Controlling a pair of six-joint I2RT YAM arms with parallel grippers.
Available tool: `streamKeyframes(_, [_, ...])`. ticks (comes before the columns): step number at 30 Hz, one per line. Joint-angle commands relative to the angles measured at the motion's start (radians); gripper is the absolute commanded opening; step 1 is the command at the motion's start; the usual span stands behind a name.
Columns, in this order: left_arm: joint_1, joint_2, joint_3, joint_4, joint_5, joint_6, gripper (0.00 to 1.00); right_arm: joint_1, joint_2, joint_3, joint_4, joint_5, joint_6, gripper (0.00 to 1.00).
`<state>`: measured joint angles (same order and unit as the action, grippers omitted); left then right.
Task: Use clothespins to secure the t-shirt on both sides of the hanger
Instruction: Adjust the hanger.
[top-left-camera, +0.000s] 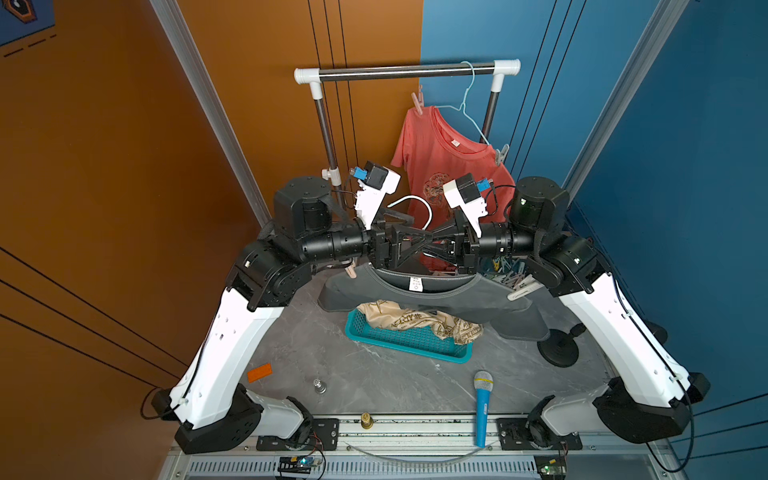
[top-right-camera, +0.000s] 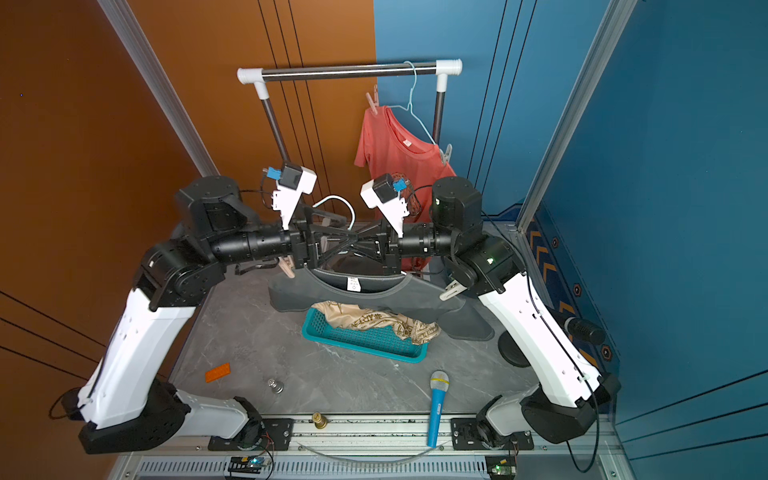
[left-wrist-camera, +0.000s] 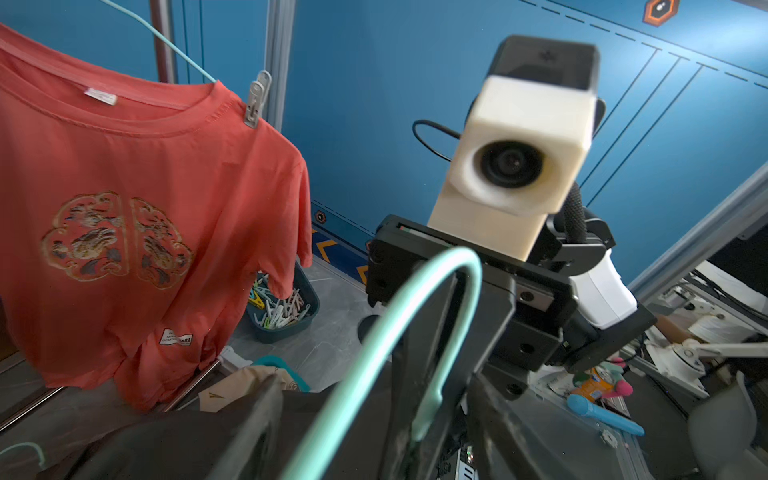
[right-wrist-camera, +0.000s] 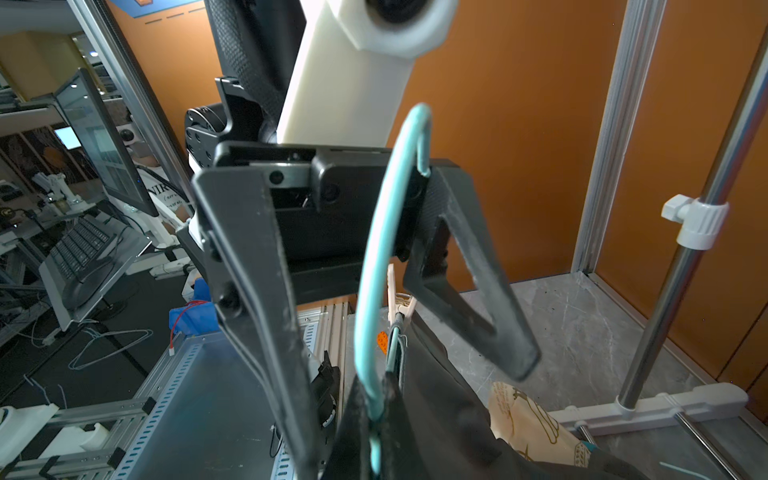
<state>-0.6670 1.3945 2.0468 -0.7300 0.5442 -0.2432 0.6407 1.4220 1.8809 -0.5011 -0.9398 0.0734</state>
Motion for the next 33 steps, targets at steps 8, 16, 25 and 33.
streamKeyframes(8, [-0.014,0.02,0.039,0.058,0.045,-0.033,0.45,0.019,-0.004,-0.011,-0.012,-0.048,-0.035,0.0])
streamKeyframes(16, [-0.016,0.005,0.018,0.093,0.048,-0.054,0.22,0.019,-0.003,-0.015,-0.004,-0.05,-0.034,0.0])
streamKeyframes(25, [0.001,-0.047,-0.055,0.167,0.048,-0.072,0.02,0.017,-0.021,-0.064,0.047,-0.051,0.01,0.12])
streamKeyframes(33, [0.039,-0.076,-0.099,0.187,0.089,-0.069,0.01,0.014,-0.034,-0.046,-0.04,0.062,0.03,0.74])
